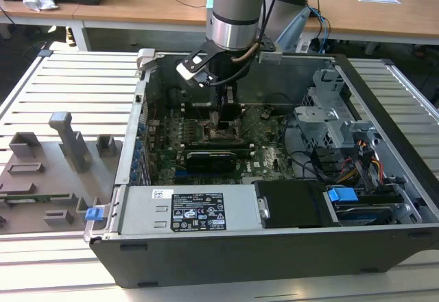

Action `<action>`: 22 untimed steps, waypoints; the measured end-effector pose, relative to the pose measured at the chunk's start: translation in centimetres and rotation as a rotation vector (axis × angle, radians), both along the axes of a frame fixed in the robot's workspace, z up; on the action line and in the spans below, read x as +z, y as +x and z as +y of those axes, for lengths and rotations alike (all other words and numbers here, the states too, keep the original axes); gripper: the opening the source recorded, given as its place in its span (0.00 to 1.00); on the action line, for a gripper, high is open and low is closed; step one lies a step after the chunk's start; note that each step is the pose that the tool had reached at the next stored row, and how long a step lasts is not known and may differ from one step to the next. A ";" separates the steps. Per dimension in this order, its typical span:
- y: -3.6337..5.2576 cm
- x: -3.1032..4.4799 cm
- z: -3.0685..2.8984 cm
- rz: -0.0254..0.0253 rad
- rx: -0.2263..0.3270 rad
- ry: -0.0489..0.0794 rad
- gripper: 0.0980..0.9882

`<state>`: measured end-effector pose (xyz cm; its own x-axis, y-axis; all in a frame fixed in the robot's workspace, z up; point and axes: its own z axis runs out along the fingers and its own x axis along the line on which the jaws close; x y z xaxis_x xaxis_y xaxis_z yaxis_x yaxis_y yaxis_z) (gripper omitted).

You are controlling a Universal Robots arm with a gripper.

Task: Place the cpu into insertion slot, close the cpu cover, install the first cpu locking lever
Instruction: 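Place the cpu into insertion slot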

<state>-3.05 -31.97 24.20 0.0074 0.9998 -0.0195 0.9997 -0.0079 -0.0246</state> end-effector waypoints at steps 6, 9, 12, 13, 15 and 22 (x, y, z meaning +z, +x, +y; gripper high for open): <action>0.12 -0.69 0.00 0.0002 0.000 0.000 0.50; 0.17 -1.24 0.00 0.0003 0.000 0.000 0.50; 0.32 -1.45 0.05 0.0003 0.000 0.000 0.50; 0.36 -1.54 0.12 0.0002 0.000 0.000 0.50; 0.40 -1.77 0.20 0.0002 0.000 0.000 0.50; 0.41 -2.88 0.61 0.0002 0.000 0.003 0.50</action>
